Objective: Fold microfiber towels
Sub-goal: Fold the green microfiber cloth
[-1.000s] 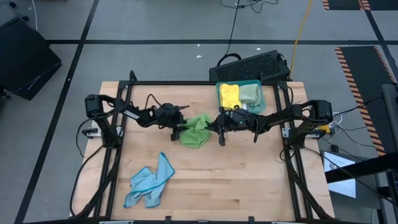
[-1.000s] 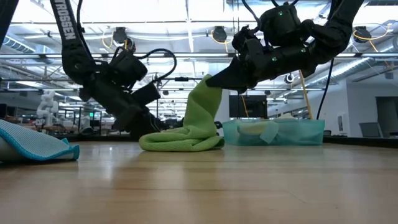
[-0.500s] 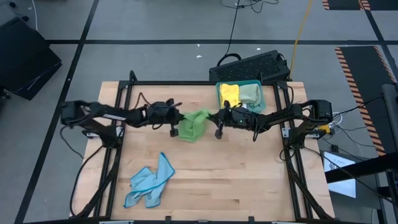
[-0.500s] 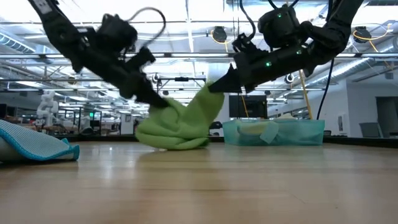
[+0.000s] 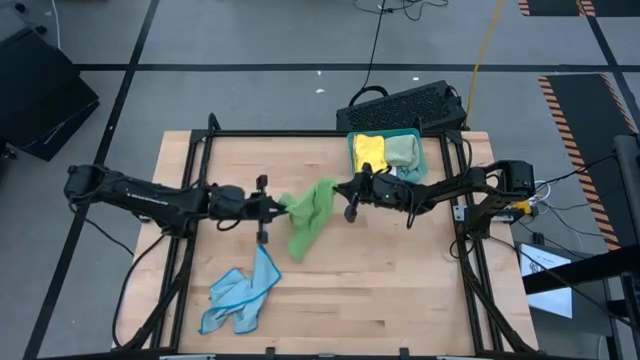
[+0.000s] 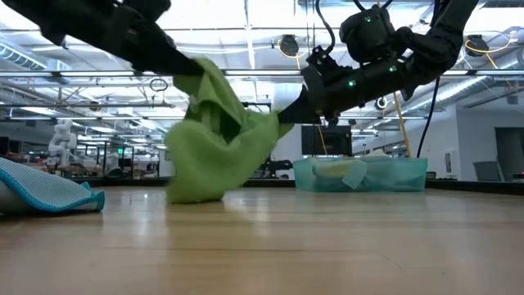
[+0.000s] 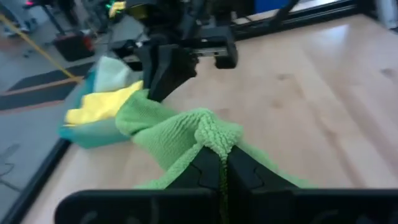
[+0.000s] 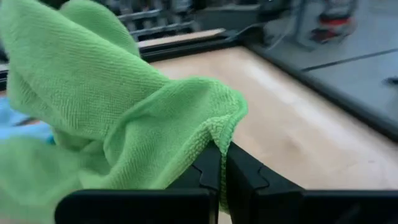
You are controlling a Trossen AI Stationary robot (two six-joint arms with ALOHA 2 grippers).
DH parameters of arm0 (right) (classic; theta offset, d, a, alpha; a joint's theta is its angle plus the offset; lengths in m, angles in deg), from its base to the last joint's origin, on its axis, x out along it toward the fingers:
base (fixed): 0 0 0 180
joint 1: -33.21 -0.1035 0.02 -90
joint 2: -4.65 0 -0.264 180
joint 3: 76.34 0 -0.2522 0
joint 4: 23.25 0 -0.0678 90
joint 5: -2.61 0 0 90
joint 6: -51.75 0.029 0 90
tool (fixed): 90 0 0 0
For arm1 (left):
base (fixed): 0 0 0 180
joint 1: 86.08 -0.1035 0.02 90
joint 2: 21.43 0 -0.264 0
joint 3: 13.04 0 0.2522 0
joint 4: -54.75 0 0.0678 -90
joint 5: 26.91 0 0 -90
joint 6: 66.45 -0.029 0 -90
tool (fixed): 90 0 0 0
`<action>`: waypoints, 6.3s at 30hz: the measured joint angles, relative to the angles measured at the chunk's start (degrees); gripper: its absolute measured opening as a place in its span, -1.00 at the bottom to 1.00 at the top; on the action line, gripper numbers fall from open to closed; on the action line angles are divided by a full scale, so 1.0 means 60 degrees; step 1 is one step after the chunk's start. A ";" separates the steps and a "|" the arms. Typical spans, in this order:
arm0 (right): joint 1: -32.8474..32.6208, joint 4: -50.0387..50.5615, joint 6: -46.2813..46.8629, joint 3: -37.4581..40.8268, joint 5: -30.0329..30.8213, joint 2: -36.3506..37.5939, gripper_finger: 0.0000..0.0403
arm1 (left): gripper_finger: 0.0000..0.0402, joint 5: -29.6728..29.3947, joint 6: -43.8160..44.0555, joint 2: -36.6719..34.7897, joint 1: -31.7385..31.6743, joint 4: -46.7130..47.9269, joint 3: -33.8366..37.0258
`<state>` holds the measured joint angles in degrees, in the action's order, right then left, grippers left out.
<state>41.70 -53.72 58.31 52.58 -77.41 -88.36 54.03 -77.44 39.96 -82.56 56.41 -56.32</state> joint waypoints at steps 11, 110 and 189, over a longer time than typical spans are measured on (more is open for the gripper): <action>-0.0196 0.0703 0.0618 0.0000 -0.0276 0.0000 -0.97 | -0.89 0.1966 0.2135 0.1135 0.1069 -0.0348 -0.0007; -0.0586 0.0916 0.1219 0.0007 0.0050 0.0004 -0.97 | -0.97 -0.3468 0.1608 0.4727 0.1742 0.0127 -0.0291; -0.0746 0.0820 0.1942 0.0004 -0.0195 0.0004 -0.97 | -0.57 -0.2080 0.3296 0.3868 0.1439 0.1710 -0.0291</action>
<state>37.22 -48.80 69.96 52.60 -78.58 -88.34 41.55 -57.66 63.17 -73.93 66.67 -58.07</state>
